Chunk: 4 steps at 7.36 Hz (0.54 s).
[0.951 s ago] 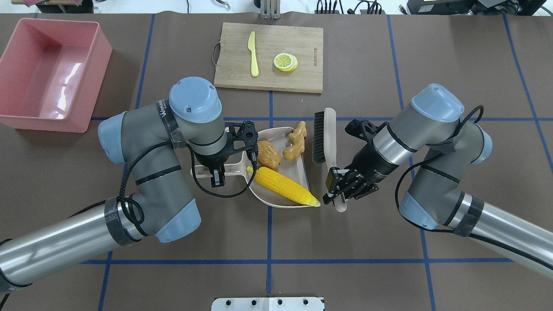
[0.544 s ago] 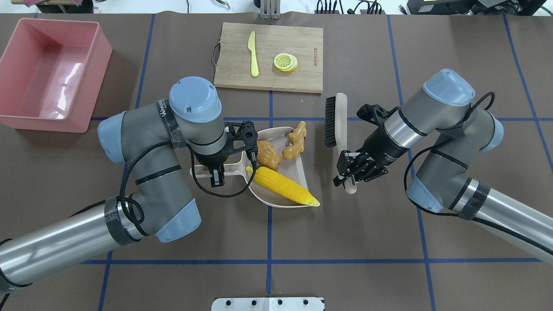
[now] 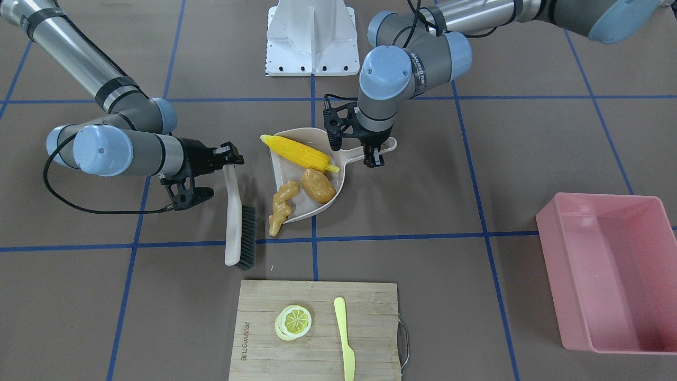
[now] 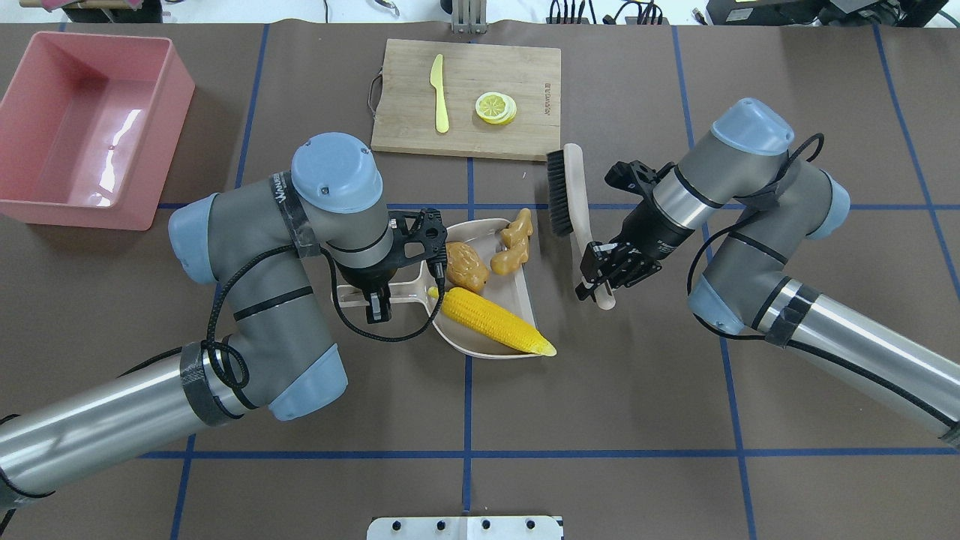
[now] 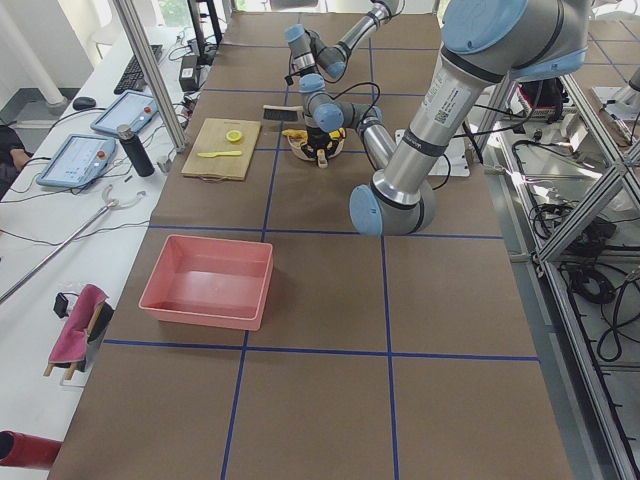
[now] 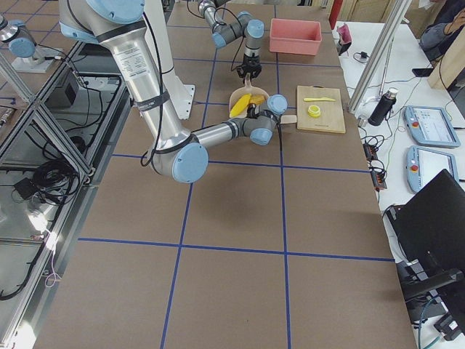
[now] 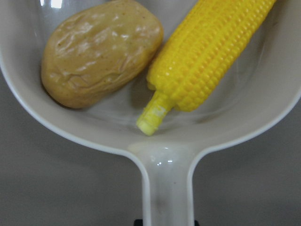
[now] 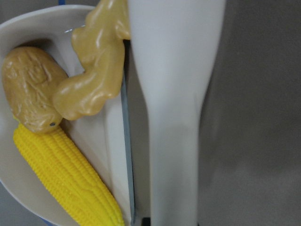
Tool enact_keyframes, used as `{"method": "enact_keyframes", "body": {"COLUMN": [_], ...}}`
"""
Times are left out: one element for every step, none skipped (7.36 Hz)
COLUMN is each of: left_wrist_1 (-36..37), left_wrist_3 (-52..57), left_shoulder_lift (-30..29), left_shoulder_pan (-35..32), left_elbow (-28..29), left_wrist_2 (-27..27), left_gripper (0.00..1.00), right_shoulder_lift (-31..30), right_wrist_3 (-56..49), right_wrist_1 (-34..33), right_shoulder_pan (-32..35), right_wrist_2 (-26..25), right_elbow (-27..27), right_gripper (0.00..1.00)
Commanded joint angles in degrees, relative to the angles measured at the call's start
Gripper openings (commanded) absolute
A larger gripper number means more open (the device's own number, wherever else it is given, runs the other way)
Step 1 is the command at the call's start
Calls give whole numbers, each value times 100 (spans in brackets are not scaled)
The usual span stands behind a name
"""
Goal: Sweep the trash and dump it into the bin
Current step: 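Lift the brush back and reposition it at the dustpan edge with the right gripper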
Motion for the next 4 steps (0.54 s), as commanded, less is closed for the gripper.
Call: {"method": "enact_keyframes", "body": {"left_wrist_1": [-120,-120,-120,-120], "left_wrist_3": [-7,-7,-7,-15], "left_shoulder_lift": [76,76,76,76], "left_shoulder_pan": [-3,-3,-12,-3], "left_elbow": [-14,-23,-41,-41], "left_wrist_2": [2,2,-7,1], "left_gripper": [0,0,0,0], "right_shoulder_lift": [101,110,171,172], "right_wrist_3": [-145,-144,-127,-66], "right_wrist_1": [-9,-96,-236,-255], "right_shoulder_pan": [-121,-200,-313,-341], "right_wrist_2": [37,37,-42,-42], "right_elbow": [-169,-160,-134,-90], "right_gripper": [0,0,0,0]}}
